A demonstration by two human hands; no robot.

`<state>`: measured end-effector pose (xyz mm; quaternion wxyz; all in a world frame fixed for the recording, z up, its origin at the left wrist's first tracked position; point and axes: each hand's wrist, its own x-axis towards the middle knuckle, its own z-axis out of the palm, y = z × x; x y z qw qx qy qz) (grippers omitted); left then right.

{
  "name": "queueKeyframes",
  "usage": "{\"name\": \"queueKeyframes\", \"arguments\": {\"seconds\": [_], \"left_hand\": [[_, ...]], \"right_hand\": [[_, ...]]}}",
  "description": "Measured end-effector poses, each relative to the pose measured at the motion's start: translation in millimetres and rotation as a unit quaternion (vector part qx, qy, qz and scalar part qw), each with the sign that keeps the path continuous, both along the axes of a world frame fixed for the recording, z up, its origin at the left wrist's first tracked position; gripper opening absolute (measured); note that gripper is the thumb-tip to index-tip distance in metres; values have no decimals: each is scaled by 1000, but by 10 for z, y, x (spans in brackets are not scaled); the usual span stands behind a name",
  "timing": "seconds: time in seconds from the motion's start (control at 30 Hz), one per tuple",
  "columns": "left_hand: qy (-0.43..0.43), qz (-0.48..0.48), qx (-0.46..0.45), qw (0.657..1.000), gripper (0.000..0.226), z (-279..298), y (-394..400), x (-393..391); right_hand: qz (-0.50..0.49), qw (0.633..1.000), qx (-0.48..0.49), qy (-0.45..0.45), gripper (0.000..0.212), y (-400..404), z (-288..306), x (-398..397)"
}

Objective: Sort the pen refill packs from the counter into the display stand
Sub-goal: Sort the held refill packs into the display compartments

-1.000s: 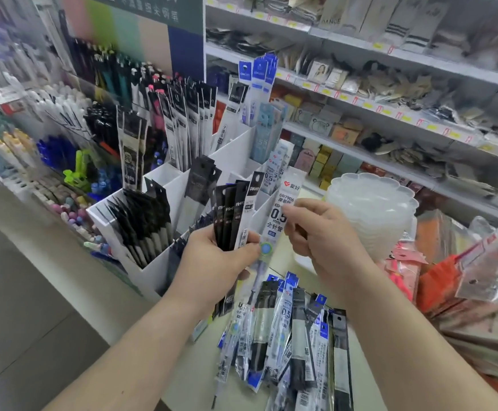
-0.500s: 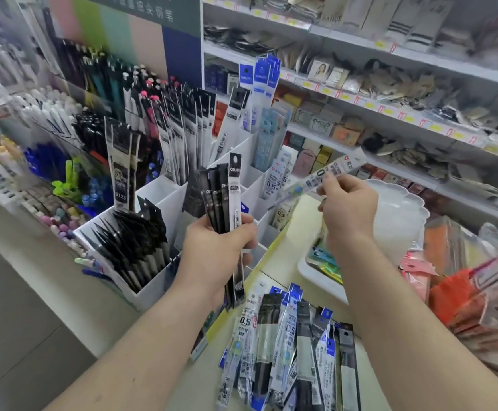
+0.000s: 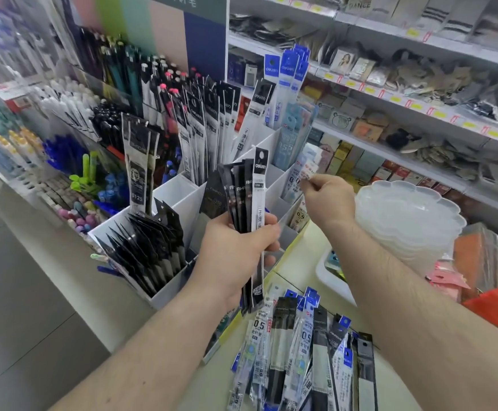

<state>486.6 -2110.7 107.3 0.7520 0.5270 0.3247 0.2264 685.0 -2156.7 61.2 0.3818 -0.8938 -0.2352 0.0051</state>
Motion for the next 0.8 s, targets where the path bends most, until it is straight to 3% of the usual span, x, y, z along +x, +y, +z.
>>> {"name": "queueKeyframes", "arguments": {"seconds": [0.23,0.5,0.6,0.67,0.8], "left_hand": [[-1,1,7,1000,16,18,-4,-40],[-4,-3,12,1000,15,22,-41,-72],[-6,-58,-32,998,16,33,-95,-84],[-5,-104,-93,990,19,33,-138,-83],[9,-176,-160,971,13,-40,-250,-81]], "right_hand": [[5,997,-73,39,22,105,-49,32],[-6,995,-63,83,18,81,27,55],[-23,995,1,94,10,-66,153,-95],[-26,988,91,119,17,-211,295,-323],[24,927,244,282,15,-643,525,-884]]}}
